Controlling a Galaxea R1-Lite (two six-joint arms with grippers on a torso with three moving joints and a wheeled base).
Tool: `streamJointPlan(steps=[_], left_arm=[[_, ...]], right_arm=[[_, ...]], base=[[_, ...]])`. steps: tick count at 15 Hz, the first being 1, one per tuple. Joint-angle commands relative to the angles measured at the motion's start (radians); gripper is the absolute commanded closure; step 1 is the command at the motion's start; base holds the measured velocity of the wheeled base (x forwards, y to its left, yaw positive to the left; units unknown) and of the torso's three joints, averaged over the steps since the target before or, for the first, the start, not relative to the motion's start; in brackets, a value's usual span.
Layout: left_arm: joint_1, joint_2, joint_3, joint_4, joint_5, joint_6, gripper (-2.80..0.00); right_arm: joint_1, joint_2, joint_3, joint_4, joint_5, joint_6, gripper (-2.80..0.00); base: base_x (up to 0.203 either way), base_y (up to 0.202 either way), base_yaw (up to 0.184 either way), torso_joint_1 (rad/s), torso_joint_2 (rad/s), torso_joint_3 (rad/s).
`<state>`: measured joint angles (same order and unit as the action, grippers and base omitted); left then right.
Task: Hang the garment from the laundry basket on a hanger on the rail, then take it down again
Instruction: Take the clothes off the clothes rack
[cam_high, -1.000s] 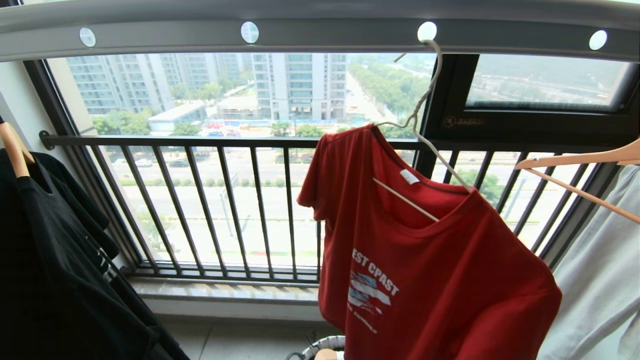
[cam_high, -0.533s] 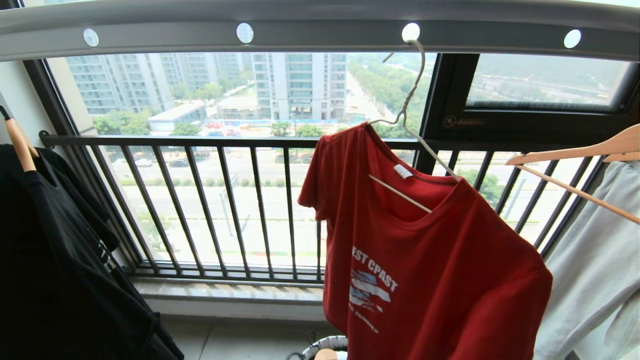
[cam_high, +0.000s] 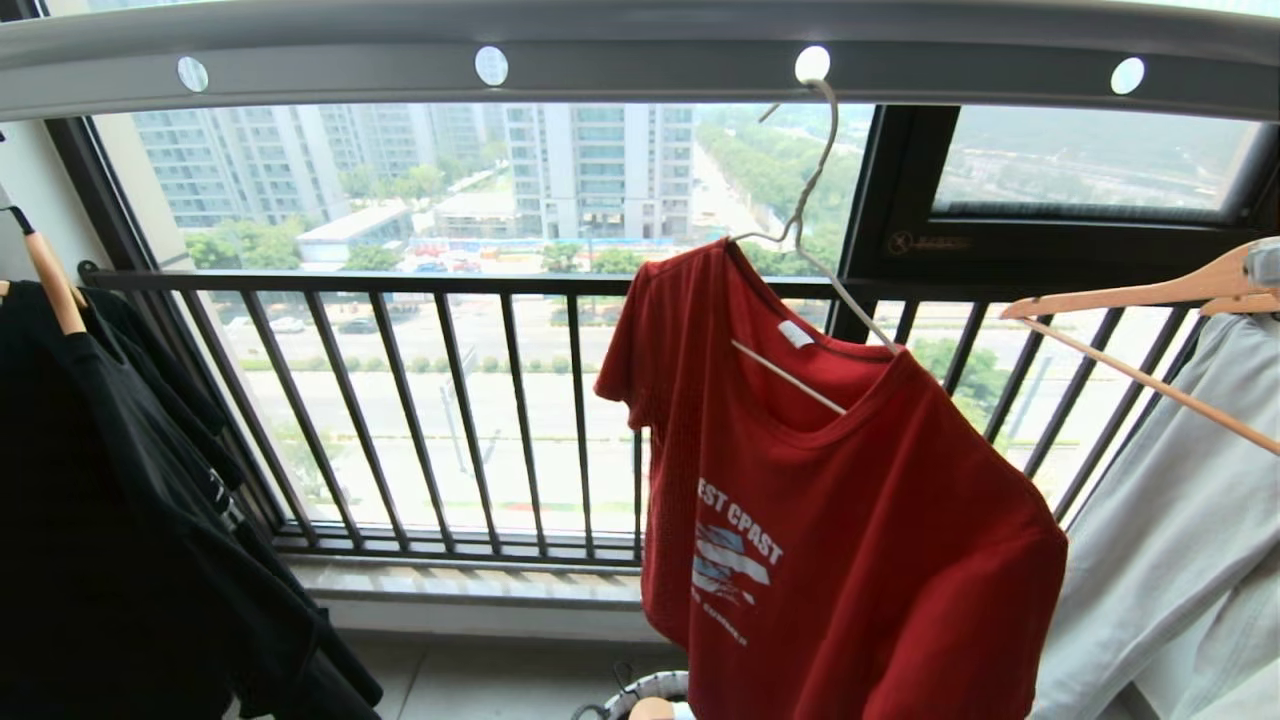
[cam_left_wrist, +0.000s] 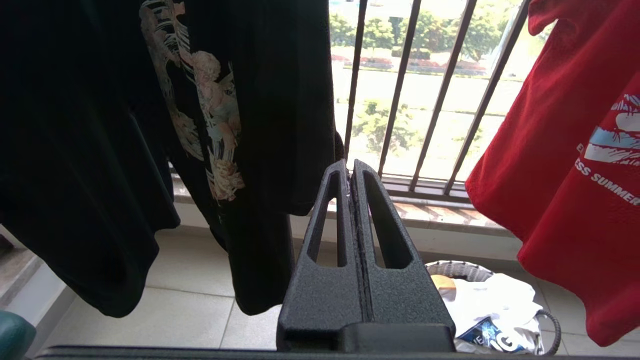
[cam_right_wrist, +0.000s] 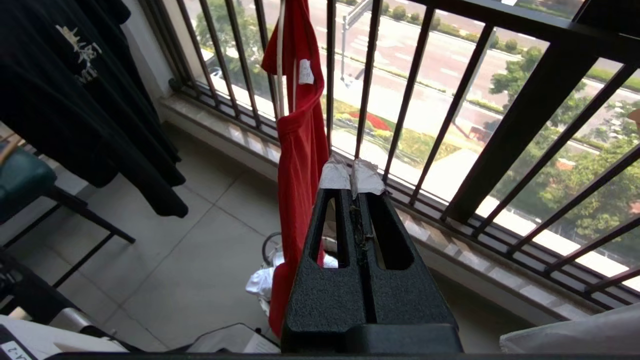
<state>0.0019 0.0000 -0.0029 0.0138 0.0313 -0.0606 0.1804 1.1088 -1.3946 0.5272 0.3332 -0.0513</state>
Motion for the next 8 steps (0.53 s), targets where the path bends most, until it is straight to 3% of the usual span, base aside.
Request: streamJointPlan(steps=[1,8], left_arm=[[0.001,0.0,0.0,0.0,0.001,-0.001,0.0],[0.001,0.002,0.0,0.0,0.001,-0.001,0.0]], right_arm=[[0.064,0.157,-0.068,-0.001,0.003,-0.028,-2.8],[0.166,0.456,-0.31,-0.061,0.011,-0.048,-2.8]], base=[[0.0,0.0,0.0,0.0,0.0,0.0],[0.0,0.0,0.0,0.0,0.0,0.0]])
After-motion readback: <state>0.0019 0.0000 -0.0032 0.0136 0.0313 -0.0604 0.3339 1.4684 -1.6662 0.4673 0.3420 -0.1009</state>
